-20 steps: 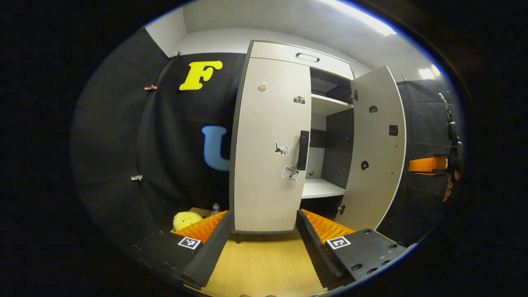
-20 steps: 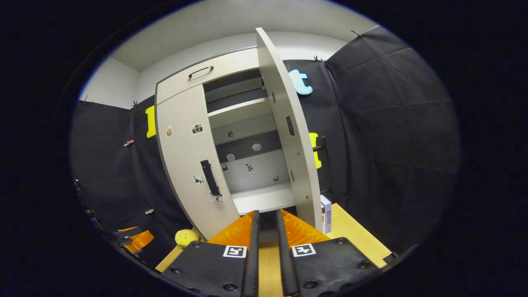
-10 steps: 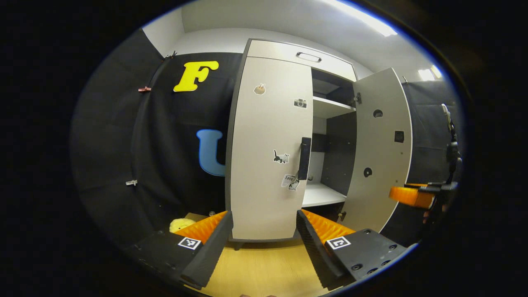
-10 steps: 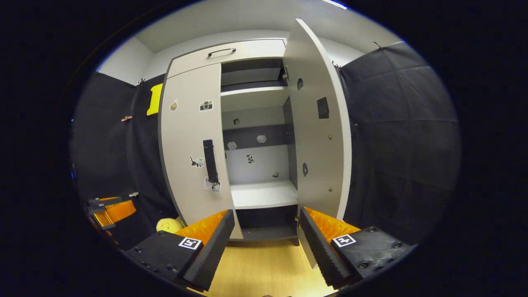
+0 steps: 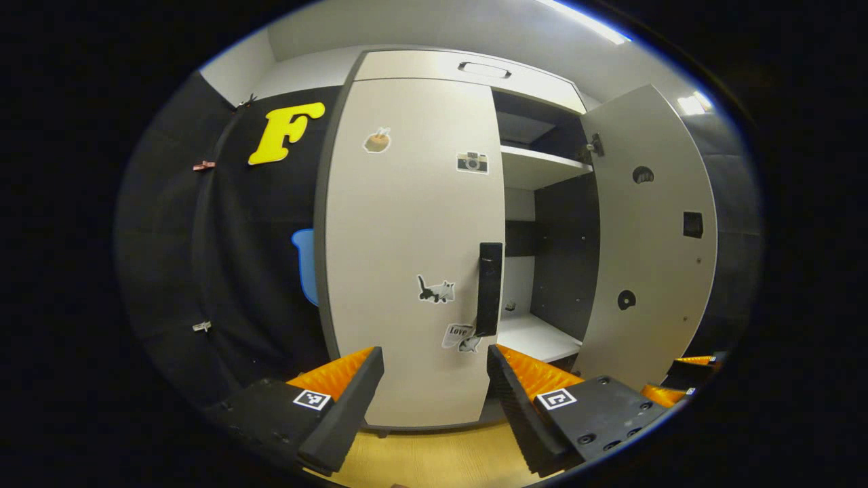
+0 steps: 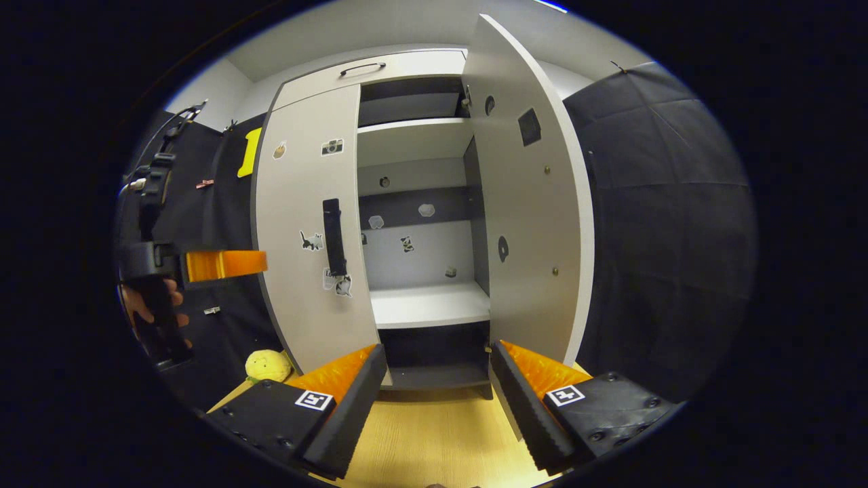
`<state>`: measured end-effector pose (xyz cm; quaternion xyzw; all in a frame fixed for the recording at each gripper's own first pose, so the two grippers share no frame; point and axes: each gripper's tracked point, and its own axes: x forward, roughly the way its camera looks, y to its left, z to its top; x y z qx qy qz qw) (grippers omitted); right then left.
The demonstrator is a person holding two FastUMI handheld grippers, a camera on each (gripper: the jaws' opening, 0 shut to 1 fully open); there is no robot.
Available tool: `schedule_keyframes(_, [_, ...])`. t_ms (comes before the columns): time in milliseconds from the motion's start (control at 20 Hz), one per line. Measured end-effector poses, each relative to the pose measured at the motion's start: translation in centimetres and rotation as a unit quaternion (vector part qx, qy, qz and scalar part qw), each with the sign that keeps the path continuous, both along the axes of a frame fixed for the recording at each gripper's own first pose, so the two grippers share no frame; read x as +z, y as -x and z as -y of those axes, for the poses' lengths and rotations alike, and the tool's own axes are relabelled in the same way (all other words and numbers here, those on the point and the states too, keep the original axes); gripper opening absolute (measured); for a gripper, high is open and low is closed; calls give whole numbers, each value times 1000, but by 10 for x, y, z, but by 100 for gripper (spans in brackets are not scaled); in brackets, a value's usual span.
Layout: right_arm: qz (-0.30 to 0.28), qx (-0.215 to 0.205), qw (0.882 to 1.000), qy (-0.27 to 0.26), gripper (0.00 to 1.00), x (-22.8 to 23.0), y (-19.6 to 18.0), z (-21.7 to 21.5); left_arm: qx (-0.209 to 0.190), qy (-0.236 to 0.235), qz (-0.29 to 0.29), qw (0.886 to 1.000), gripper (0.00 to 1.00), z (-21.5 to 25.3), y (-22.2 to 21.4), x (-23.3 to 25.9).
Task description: Open the right door of the double-door shoe cabinet with the right hand, and open the left door with the left hand.
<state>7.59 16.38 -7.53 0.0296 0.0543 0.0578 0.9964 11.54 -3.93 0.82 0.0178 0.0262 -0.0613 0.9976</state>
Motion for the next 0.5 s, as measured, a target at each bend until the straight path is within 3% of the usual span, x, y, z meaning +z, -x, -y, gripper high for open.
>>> schedule_keyframes(400, [-31, 81, 996, -18, 98, -25, -12, -9, -9, 6, -5, 1000, 94, 59, -76, 14])
schedule_keyframes(500, [-29, 88, 996, -15, 98, -26, -19, -6, 10, -3, -15, 1000, 90, 62, -91, 9])
